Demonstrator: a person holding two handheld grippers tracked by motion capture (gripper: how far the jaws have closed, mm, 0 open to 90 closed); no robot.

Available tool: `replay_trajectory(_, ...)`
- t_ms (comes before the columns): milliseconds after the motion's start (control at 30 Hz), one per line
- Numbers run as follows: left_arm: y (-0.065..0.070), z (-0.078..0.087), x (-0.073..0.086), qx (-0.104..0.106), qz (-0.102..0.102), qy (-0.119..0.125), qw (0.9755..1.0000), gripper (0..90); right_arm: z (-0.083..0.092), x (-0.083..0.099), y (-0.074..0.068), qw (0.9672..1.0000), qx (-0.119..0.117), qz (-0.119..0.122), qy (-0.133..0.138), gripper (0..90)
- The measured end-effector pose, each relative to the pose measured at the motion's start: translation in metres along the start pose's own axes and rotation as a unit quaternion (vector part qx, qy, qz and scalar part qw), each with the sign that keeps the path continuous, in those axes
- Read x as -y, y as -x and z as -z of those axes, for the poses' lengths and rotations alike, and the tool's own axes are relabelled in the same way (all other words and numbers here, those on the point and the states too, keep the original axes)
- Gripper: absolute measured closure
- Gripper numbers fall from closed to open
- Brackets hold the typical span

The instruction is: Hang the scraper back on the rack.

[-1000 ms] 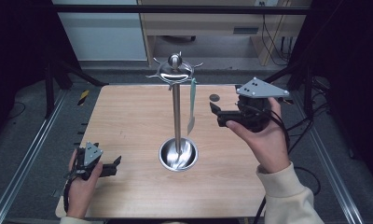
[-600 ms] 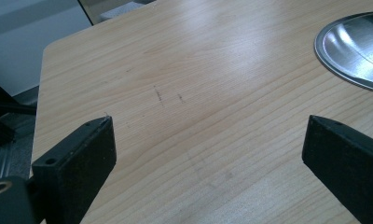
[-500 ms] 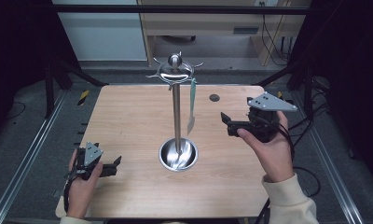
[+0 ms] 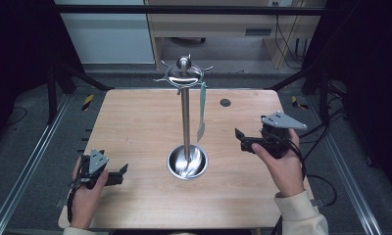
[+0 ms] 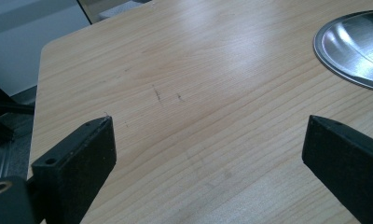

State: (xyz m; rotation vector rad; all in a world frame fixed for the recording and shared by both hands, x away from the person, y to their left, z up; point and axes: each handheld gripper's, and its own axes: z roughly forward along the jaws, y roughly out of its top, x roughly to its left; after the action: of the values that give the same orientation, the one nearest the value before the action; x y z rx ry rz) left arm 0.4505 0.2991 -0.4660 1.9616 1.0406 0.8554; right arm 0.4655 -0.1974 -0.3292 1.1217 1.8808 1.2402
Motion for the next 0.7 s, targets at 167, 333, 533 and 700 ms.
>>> replay_trajectory(167, 0.000, 0.000, 0.000, 0.001, -0.001, 0.000, 1.0000, 2.6, -0.009, 0.015, 0.004, 0.9999, -0.006, -0.004, -0.012, 7.0)
replay_trajectory(333, 0.000, 0.000, 0.000, 0.001, -0.001, 0.000, 1.0000, 2.6, -0.016, 0.029, 0.009, 0.9998, -0.002, -0.009, -0.020, 7.5)
replay_trajectory(533, 0.000, 0.000, 0.000, 0.002, 0.000, 0.001, 1.0000, 2.6, -0.027, 0.049, 0.017, 0.9985, 0.009, -0.020, -0.051, 10.5)
replay_trajectory(700, -0.001, 0.000, 0.000, 0.002, 0.002, 0.002, 1.0000, 2.6, -0.040, 0.070, 0.022, 0.9967, 0.016, -0.037, -0.071, 11.5)
